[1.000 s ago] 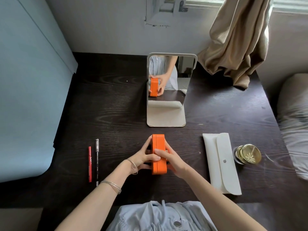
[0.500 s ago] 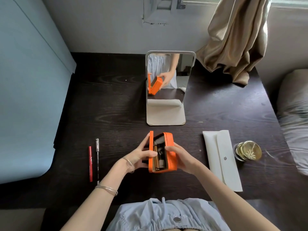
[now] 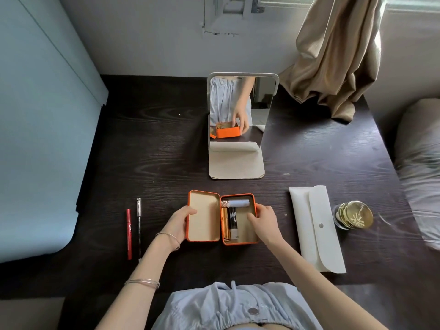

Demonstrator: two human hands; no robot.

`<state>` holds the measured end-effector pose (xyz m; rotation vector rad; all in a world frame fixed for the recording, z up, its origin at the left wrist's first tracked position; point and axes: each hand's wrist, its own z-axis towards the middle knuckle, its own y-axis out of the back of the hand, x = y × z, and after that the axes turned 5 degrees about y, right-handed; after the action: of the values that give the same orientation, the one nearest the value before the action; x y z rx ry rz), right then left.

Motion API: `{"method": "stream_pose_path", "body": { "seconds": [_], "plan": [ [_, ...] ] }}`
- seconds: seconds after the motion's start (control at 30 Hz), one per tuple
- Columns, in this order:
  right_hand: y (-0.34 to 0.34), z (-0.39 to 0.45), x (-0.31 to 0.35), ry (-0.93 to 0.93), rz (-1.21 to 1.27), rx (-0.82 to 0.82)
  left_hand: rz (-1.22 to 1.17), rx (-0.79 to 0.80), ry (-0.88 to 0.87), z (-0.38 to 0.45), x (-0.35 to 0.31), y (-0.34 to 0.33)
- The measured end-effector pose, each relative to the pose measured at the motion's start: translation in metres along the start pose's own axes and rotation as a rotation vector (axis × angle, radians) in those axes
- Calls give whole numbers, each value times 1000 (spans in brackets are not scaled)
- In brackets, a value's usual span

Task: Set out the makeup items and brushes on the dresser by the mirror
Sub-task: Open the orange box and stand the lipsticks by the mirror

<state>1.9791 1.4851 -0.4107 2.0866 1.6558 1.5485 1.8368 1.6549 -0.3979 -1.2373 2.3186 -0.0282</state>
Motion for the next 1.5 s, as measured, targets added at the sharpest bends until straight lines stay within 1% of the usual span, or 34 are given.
{"method": "stream_pose_path", "body": {
  "seconds": [0.03, 0.1, 0.17, 0.2, 0.23, 0.27, 0.37, 0.4, 0.43, 0.47, 0.5, 0.53, 0.57, 0.6, 0.63, 0.67, 0.77, 0.87, 1.1, 1.17, 1.23, 1.33, 1.4, 1.5],
  "plan": [
    [-2, 0, 0, -5, -18, -12, 58, -56, -46, 1, 1, 0],
    [-2, -5, 4, 22, -42, -98, 182, -177, -106, 1, 1, 0],
    [-1, -13, 9, 131, -80, -229, 259, -259, -150, 0, 3, -1],
    [-2, -15, 12, 184, -102, -264, 284, -299, -167, -1, 4, -2],
    [-2, -17, 15, 203, -113, -253, 319, -350, -179, 0, 4, -3],
    [-5, -17, 18, 193, -113, -205, 378, -401, -199, 1, 5, -3],
    [-16, -14, 26, 35, -215, 26, 618, -485, -247, 3, 8, -5],
    [-19, -12, 29, -5, -263, 79, 696, -528, -258, 2, 10, -7],
    [-21, -10, 33, -29, -302, 102, 794, -589, -304, -1, 12, -9],
    [-23, -9, 36, -40, -324, 105, 904, -644, -403, -4, 15, -13],
    [-25, -6, 37, -52, -336, 110, 997, -654, -516, -6, 19, -17],
    [-26, -4, 38, -66, -335, 116, 1058, -602, -610, -8, 21, -22],
    [-27, -2, 37, -84, -316, 121, 1085, -512, -639, -8, 23, -29],
    [-27, 0, 37, -95, -276, 130, 1101, -420, -614, -6, 25, -36],
    [-26, 2, 37, -98, -228, 138, 1121, -352, -543, -4, 26, -42],
    [-24, 3, 38, -92, -181, 140, 1136, -325, -485, 0, 27, -47],
    [-18, 9, 35, -112, -32, 213, 1127, -349, -376, 9, 26, -51],
    [-19, 12, 28, -181, 114, 323, 1138, -334, -346, 12, 25, -48],
    [-34, 15, 25, -155, -1, 270, 1174, -294, -288, 10, 20, -48],
    [-33, 13, 25, -149, 26, 264, 1177, -293, -291, 8, 18, -49],
    [-27, 11, 23, -149, 127, 286, 1152, -325, -318, 6, 17, -48],
    [-13, 5, 26, -66, 291, 304, 1130, -339, -421, 1, 16, -46],
    [-3, 0, 31, 10, 395, 312, 1120, -259, -442, -1, 16, -45],
    [9, -6, 41, 81, 488, 342, 913, -101, -364, -4, 14, -46]
  ]
}}
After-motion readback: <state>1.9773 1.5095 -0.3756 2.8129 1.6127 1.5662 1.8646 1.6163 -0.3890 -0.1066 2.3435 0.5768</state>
